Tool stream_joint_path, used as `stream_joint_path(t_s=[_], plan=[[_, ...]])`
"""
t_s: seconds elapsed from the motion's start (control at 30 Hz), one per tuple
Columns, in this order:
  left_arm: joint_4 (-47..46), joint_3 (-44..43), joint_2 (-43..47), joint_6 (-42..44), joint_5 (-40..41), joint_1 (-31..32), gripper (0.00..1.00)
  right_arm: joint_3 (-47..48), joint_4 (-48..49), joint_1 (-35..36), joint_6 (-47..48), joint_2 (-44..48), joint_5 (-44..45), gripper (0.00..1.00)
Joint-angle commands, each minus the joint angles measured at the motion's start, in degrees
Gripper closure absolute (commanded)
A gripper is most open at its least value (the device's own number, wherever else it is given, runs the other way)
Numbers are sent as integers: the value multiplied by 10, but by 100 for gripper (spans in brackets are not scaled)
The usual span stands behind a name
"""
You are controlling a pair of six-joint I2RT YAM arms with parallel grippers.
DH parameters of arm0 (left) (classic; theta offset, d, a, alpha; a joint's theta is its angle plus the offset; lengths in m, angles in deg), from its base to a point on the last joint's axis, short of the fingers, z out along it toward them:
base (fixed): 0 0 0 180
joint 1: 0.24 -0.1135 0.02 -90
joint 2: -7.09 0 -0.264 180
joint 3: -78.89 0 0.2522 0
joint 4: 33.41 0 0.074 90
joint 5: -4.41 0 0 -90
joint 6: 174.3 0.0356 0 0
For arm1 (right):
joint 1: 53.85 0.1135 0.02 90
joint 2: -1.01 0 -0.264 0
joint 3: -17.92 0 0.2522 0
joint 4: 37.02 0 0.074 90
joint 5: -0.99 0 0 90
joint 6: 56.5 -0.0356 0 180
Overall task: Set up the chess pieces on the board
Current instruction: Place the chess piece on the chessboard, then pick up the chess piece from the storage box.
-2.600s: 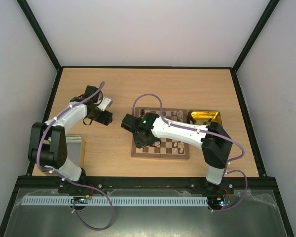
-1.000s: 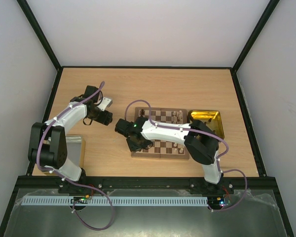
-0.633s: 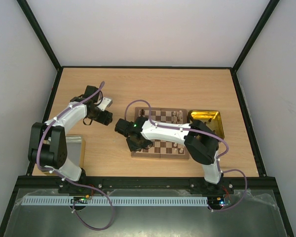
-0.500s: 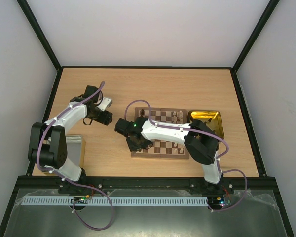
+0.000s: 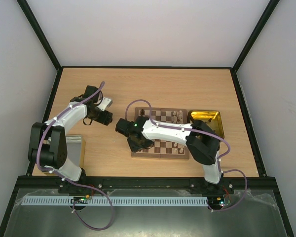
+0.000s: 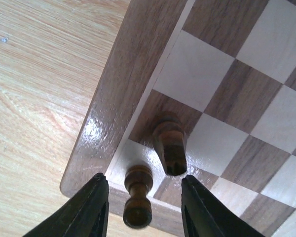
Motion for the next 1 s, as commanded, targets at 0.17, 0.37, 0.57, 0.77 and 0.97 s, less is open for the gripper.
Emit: stream_joint_path(t_s=[0.17,0.37,0.57,0.77,0.97], plan=[[9,-3,11,-3,-6,-2,25,25,-64,2,6,52,-14,61],[9,-2,11,-3,-7,-2,25,43,-105,-57,18,116,-24,60],[9,-8,2,-3,-9,-2,25,11,-135,-225,68,185,14,60],[17,-24,-14,-7,-13,-2,25,-11,-125,-359,79,192,81,59],[23,-37,-35,-9,-13,1,25,-91,-58,-490,42,212,42,59]])
